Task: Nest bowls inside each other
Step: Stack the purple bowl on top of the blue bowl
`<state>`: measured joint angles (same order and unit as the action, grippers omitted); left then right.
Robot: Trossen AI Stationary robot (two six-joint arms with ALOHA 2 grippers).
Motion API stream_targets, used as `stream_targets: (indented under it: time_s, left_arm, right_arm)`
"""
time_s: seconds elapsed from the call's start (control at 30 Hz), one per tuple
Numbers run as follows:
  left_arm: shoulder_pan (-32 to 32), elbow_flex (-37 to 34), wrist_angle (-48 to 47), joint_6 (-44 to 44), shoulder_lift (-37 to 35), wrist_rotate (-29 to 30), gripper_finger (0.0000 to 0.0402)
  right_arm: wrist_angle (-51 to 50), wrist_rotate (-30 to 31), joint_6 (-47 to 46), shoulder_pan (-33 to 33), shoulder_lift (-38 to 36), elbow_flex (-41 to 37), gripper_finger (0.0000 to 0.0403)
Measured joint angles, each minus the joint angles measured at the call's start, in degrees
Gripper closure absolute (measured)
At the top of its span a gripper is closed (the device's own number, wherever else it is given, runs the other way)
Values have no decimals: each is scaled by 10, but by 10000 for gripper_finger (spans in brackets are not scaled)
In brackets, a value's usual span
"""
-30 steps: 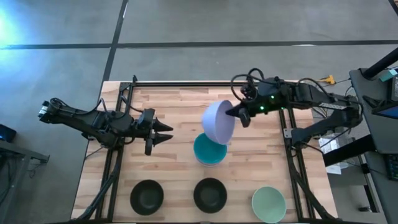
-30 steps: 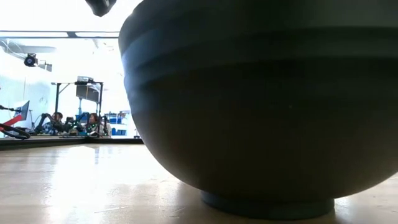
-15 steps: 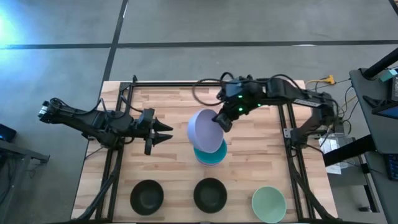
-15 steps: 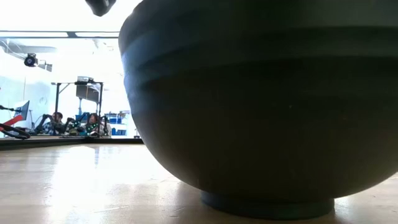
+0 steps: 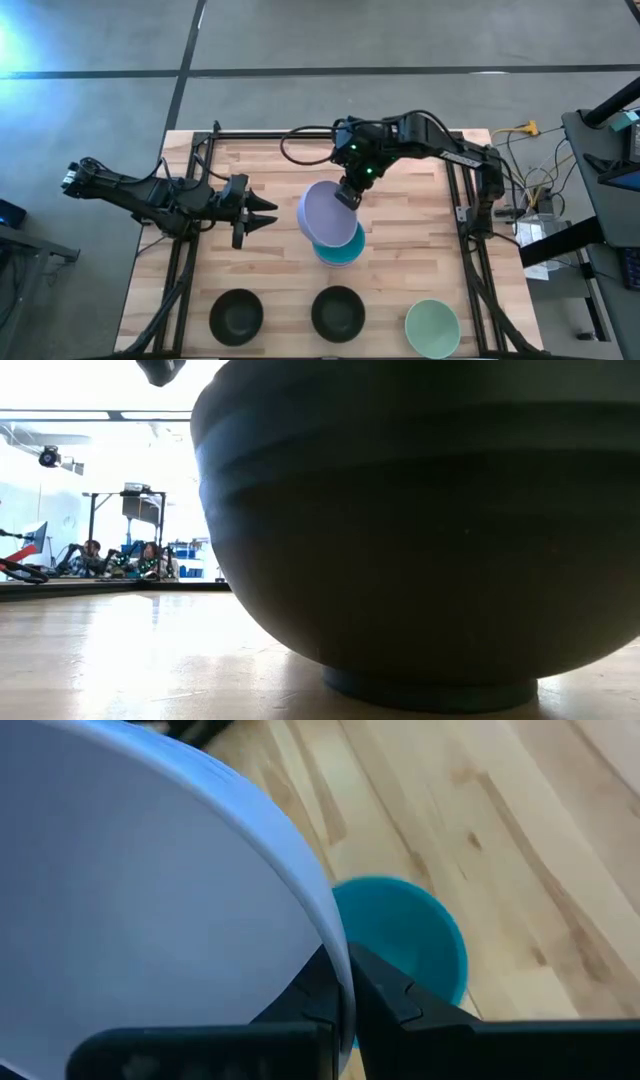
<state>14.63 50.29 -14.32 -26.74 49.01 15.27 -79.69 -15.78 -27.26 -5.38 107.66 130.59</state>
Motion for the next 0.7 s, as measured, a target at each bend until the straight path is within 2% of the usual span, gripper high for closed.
stream_targets:
  time_s: [0.47,0.7]
  left_arm:
    - [0,-1,-1,-1,1,0,247]
    - [0,-1,-1,-1,1,0,247]
  right_arm:
    - [-107,-48,61,-24,49,2,390]
    - [-103,-69,88,-23,89,-2,390]
